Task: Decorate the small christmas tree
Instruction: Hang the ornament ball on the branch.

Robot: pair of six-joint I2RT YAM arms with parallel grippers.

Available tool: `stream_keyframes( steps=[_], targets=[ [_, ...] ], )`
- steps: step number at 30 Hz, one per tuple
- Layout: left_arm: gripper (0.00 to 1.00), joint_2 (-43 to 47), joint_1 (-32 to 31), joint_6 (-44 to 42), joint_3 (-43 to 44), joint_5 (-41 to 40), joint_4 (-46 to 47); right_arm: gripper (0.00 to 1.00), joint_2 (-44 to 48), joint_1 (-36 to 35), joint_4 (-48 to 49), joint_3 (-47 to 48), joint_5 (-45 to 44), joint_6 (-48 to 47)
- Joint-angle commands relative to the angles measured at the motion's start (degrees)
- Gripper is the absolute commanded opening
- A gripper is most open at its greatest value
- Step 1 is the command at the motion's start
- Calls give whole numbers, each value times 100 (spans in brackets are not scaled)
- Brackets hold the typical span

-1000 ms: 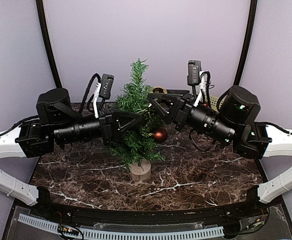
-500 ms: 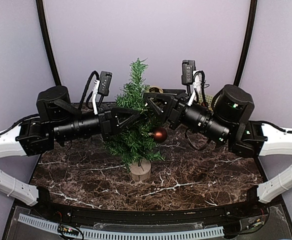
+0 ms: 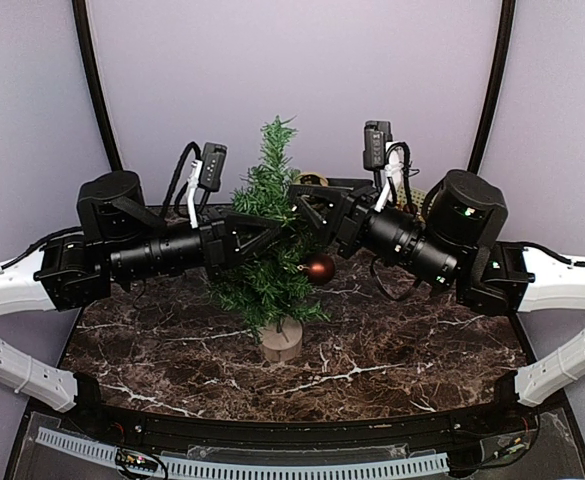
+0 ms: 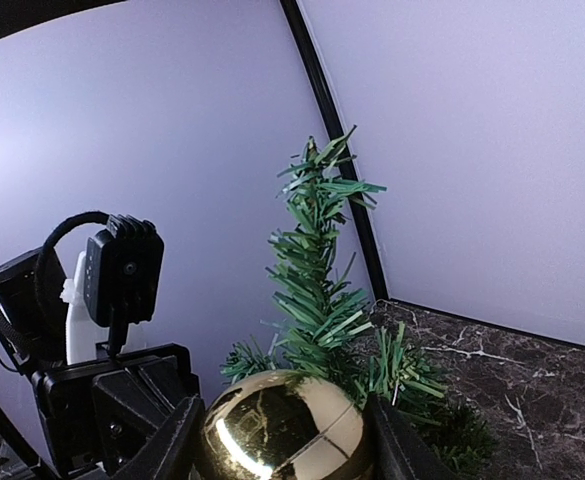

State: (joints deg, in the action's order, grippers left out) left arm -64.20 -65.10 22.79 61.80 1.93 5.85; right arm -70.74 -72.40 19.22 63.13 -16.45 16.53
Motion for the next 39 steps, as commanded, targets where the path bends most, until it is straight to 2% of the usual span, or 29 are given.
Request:
stream_keyframes(
  steps=[1,18,39],
  targets=[
    [0,-39,33,-2,69,57,-47,49,-1,-63,-4,112,-72,-35],
    [0,-4,38,-34,96,-351,-58,49,-157,-55,56,190,-312,-158],
    [0,46,59,-202,313,-365,142,49,-270,-72,136,381,-336,-313]
  ],
)
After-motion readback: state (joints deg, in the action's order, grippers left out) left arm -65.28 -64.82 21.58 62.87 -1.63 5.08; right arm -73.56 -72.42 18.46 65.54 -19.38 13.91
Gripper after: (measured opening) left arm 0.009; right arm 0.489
